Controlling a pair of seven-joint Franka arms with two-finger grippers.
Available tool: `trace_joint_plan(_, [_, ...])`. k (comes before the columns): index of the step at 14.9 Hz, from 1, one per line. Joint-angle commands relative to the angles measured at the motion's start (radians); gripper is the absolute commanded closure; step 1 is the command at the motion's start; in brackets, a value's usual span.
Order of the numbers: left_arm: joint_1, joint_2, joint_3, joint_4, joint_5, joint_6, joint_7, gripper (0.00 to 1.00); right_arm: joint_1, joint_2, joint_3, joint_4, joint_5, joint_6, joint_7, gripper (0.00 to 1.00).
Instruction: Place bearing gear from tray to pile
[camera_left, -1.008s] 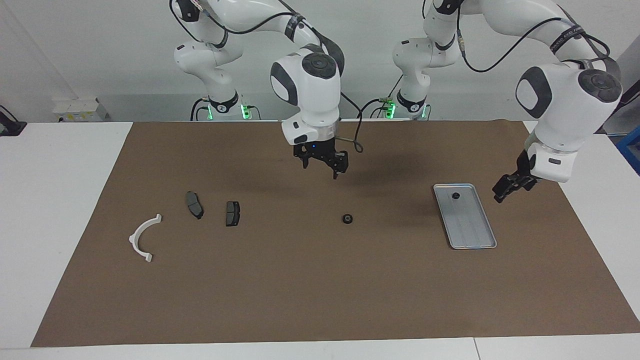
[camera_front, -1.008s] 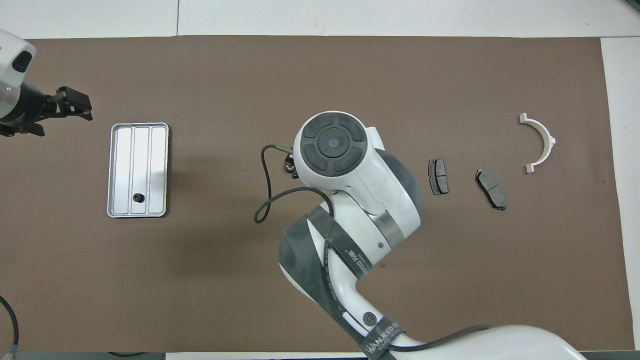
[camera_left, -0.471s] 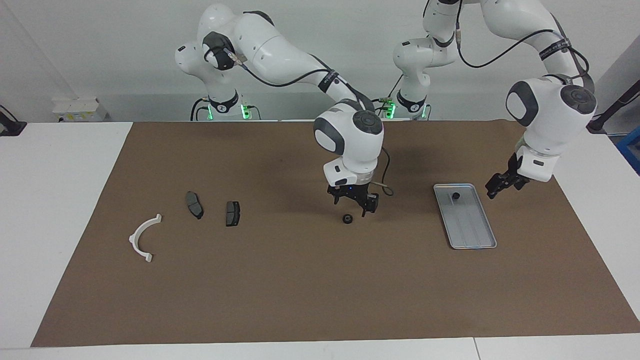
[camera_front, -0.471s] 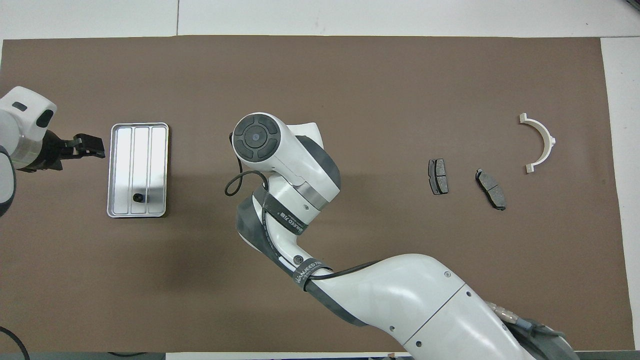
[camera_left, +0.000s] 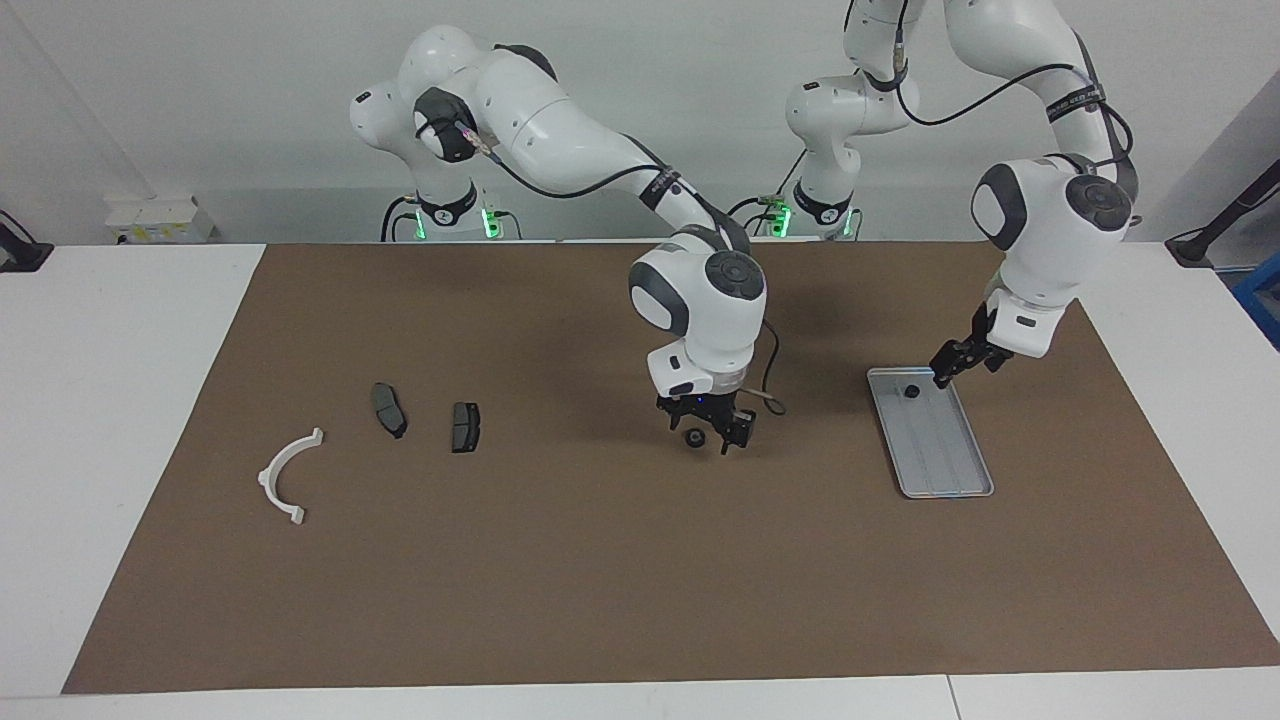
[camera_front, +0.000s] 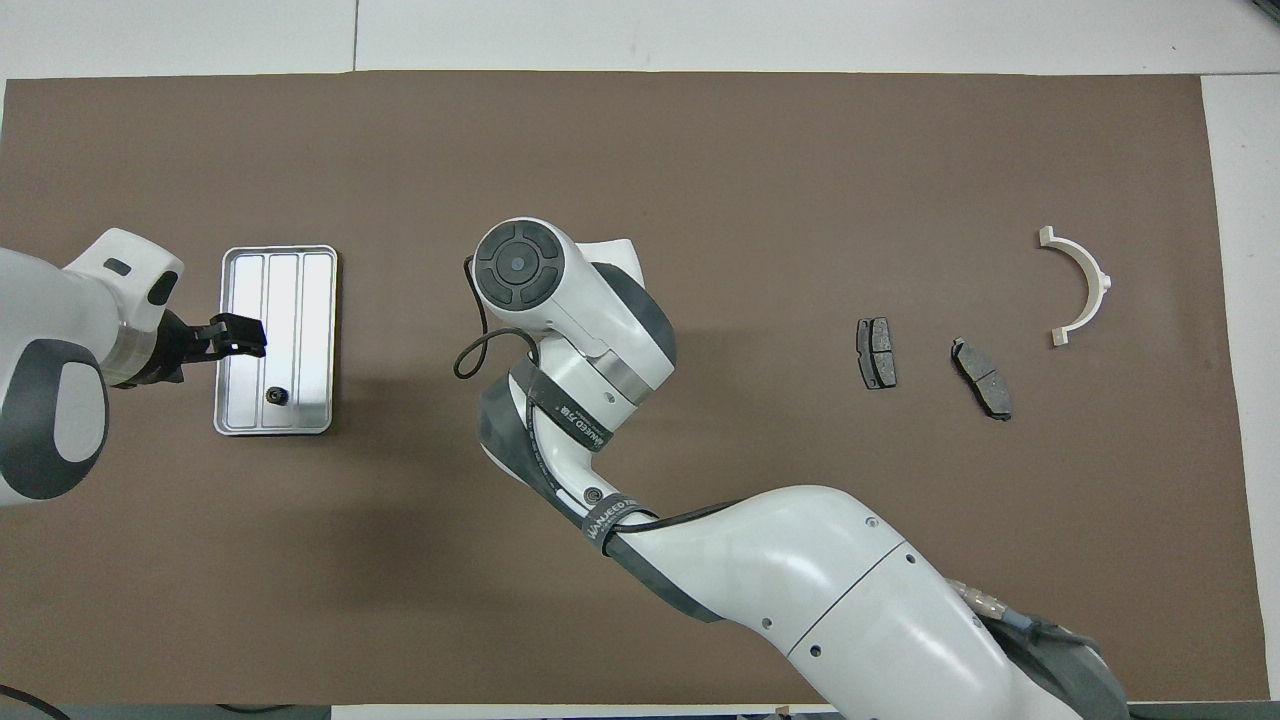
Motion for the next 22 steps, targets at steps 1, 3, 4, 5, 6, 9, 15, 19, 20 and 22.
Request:
trace_joint_plan(1, [-0.019, -0.062, 0.01, -0.095, -0.01, 0.052, -0.016, 0.0, -0.025, 0.011, 0.015, 0.007, 0.055, 0.002, -0.049, 0.08])
trace_joint_plan(3, [-0.012, -0.071, 0.011, -0.137, -0.01, 0.101, -0.005, 0.01, -0.033, 0.009, 0.015, 0.002, 0.113, -0.006, -0.065, 0.08])
trace_joint_plan(4, [-0.009, -0.068, 0.011, -0.151, -0.01, 0.127, -0.003, 0.01, -0.032, 0.006, 0.015, -0.005, 0.138, -0.009, -0.074, 0.08])
trace_joint_plan(5, [-0.007, -0.06, 0.011, -0.16, -0.01, 0.154, -0.002, 0.01, -0.026, 0.0, 0.015, -0.019, 0.139, -0.011, -0.077, 0.08])
trace_joint_plan(6, [-0.006, -0.056, 0.013, -0.166, -0.01, 0.168, 0.0, 0.01, -0.021, -0.003, 0.015, -0.031, 0.139, -0.011, -0.077, 0.08])
trace_joint_plan(9, [-0.001, -0.034, 0.013, -0.172, -0.01, 0.21, 0.009, 0.01, -0.022, -0.008, 0.013, -0.055, 0.132, -0.001, -0.091, 0.09])
trace_joint_plan(15, [0.001, -0.005, 0.013, -0.201, -0.01, 0.263, 0.007, 0.04, -0.03, -0.02, 0.013, -0.082, 0.129, 0.005, -0.103, 0.39])
trace_joint_plan(19, [0.014, 0.01, 0.013, -0.212, -0.01, 0.288, 0.008, 0.05, -0.03, -0.02, 0.013, -0.081, 0.129, 0.006, -0.103, 0.87])
trace_joint_plan(20, [0.014, 0.018, 0.013, -0.214, -0.01, 0.294, 0.009, 0.06, -0.03, -0.02, 0.013, -0.081, 0.129, 0.011, -0.105, 1.0])
trace_joint_plan(22, [0.014, 0.033, 0.013, -0.223, -0.01, 0.331, 0.011, 0.06, -0.03, -0.023, 0.013, -0.079, 0.129, 0.002, -0.103, 1.0])
